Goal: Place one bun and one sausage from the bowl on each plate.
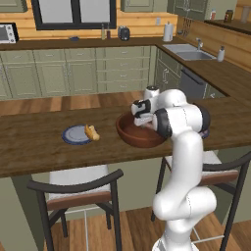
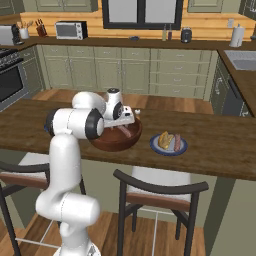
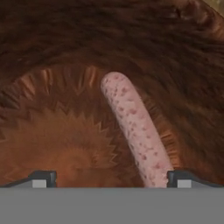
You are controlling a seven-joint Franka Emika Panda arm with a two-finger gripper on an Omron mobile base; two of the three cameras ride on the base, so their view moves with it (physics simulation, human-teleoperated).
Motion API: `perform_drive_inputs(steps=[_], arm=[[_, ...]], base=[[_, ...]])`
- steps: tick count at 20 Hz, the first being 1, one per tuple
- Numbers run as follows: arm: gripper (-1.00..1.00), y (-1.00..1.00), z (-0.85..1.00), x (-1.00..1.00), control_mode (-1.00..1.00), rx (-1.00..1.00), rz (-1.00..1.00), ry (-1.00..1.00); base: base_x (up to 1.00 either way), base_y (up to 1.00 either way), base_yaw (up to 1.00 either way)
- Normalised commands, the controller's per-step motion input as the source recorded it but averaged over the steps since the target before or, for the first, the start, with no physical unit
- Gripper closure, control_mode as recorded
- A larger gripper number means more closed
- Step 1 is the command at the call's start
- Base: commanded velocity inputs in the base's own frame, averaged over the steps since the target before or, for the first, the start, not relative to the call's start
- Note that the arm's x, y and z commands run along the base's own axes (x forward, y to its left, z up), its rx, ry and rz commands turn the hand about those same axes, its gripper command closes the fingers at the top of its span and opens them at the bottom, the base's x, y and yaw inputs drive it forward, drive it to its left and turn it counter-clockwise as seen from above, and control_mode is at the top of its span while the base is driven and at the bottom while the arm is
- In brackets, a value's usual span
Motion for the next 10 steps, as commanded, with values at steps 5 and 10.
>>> perform_drive_inputs(steps=[5, 10], arm=[[-1.00, -0.31, -0.21, 0.10, -1.00, -0.03, 0.01, 0.00], [-1.00, -0.20, -0.31, 0.11, -1.00, -0.04, 0.01, 0.00]], base=[[0.00, 0.00, 0.00], [0.00, 0.00, 0.00]])
